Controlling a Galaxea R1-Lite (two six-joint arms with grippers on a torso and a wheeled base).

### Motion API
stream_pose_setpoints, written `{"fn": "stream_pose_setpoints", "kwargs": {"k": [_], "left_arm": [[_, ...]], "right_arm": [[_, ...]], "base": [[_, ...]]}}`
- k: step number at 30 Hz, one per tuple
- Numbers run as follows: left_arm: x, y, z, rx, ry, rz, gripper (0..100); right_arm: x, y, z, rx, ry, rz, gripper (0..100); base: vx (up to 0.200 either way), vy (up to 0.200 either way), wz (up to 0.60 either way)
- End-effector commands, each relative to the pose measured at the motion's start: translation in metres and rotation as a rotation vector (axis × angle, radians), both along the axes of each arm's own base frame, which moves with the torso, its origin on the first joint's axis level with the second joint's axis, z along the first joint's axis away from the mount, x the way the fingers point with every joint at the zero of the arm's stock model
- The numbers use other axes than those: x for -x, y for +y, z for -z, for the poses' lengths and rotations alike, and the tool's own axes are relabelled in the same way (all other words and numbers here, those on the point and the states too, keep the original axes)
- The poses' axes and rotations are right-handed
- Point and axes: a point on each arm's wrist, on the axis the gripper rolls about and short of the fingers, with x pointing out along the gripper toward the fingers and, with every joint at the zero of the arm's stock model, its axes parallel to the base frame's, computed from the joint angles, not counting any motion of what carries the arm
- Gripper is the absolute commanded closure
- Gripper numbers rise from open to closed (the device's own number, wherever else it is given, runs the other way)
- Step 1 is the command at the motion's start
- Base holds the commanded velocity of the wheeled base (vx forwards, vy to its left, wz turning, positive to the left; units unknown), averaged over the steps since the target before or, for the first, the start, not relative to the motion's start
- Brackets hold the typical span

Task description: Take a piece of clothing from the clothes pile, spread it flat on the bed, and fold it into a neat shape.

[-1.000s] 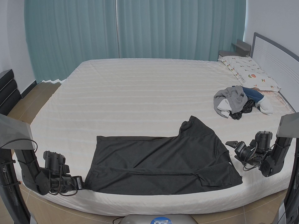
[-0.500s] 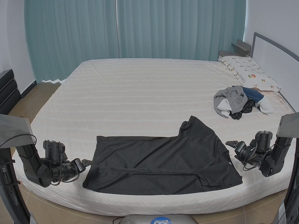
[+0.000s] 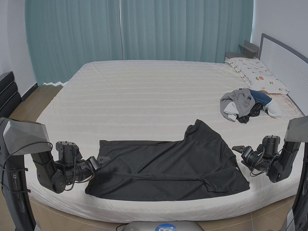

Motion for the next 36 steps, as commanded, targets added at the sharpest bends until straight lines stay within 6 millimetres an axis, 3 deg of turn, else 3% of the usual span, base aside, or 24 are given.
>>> {"fn": "stream_pose_setpoints", "kwargs": {"k": [1,11,12,29,31,36], "left_arm": [[0.001,-0.004,0.014,-0.007,0.042,0.012,0],[0.001,-0.007,0.018,-0.017,0.050,0.027,0],[0.001,-0.007,0.018,-0.025,0.050,0.027,100],[0.009,0.000,0.018,-0.104,0.053,-0.046,100],[0.019,0.004,0.008,-0.124,0.042,-0.083,100],[0.017,0.012,-0.002,-0.124,0.012,-0.119,100]], "right_arm": [[0.000,0.000,0.001,0.000,0.002,0.000,0],[0.000,0.000,0.001,0.000,0.004,-0.002,0],[0.000,0.000,0.001,-0.001,0.004,-0.001,0],[0.001,0.001,-0.001,0.000,-0.001,-0.003,0],[0.001,0.001,-0.002,0.001,-0.004,-0.005,0],[0.004,0.002,-0.004,0.006,-0.014,-0.008,0]], "base": [[0.000,0.000,0.00],[0.000,0.000,0.00],[0.000,0.000,0.00],[0.000,0.000,0.00],[0.000,0.000,0.00],[0.000,0.000,0.00]]}}
